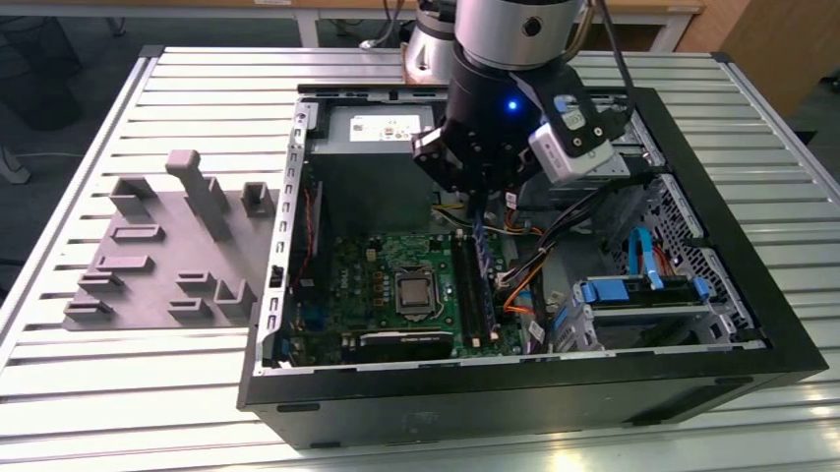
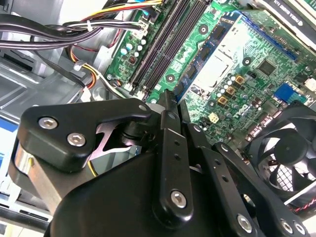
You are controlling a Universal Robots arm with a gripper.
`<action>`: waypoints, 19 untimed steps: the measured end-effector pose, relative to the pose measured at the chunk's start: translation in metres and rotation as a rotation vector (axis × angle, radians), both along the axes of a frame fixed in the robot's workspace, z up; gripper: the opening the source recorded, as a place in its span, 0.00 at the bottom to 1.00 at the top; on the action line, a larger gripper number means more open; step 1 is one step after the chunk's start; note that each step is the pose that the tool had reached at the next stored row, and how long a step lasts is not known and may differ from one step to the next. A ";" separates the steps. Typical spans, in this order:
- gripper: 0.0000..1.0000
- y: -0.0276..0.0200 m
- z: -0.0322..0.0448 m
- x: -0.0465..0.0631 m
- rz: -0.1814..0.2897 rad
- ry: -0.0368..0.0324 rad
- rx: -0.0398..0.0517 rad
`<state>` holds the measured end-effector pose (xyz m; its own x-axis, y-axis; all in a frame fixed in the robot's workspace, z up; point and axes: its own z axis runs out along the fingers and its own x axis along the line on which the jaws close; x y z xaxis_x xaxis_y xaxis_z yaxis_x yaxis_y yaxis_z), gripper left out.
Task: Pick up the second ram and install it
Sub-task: 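Insert the second ram into the second slot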
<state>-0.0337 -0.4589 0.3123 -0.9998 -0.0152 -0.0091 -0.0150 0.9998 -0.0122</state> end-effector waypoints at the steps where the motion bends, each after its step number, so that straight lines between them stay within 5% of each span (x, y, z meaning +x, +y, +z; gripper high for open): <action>1: 0.14 0.0000 -0.0004 0.000 0.000 0.0000 -0.0002; 19: 0.14 0.0000 -0.0047 0.000 0.000 0.0001 -0.0004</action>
<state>-0.0336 -0.4589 0.3076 -0.9998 -0.0150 -0.0090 -0.0149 0.9998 -0.0126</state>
